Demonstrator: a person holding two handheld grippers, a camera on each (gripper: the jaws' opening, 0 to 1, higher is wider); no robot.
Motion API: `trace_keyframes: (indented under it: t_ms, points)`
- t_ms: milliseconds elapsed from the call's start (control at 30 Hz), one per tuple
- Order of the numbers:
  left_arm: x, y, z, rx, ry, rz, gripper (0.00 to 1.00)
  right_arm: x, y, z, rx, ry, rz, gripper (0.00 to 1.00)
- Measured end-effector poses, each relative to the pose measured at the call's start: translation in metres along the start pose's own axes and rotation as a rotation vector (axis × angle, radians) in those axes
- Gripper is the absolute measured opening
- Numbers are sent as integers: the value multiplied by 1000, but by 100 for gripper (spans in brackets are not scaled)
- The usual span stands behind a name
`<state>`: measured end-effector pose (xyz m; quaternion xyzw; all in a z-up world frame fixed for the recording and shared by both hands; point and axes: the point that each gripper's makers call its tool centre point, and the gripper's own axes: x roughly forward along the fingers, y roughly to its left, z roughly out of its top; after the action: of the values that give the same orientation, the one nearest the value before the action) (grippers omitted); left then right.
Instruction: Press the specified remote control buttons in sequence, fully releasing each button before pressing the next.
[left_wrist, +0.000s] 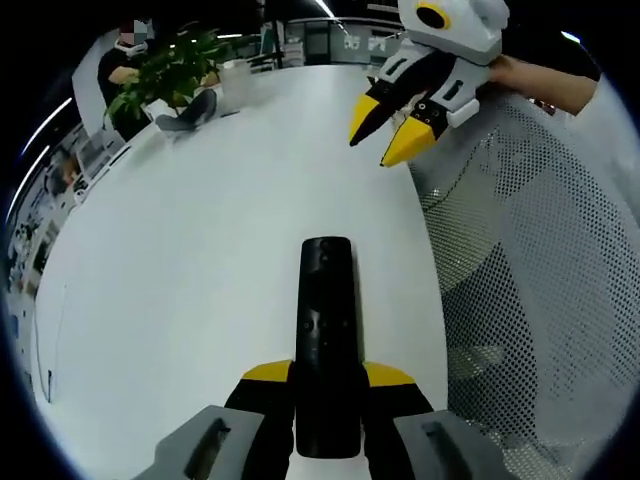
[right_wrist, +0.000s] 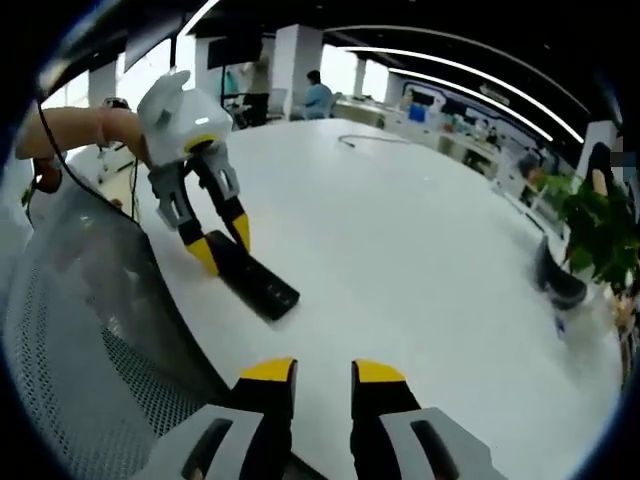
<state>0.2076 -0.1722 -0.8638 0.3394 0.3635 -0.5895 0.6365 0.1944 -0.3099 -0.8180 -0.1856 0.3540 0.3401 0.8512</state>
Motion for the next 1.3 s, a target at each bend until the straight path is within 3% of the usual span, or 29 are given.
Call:
trace_keyframes:
  t_ms: [300, 467, 700, 1300]
  points:
    - [-2, -10, -4, 17, 3, -15, 24, 2, 11, 1, -27, 4, 54, 17]
    - [-2, -13, -4, 18, 6, -14, 24, 3, 24, 2, -48, 5, 118, 16]
    - [-2, -12, -4, 11, 27, -19, 24, -1, 36, 7, -106, -1, 182, 7]
    - [-1, -12, -4, 13, 49, -19, 24, 18, 42, 35, -183, -18, 234, 0]
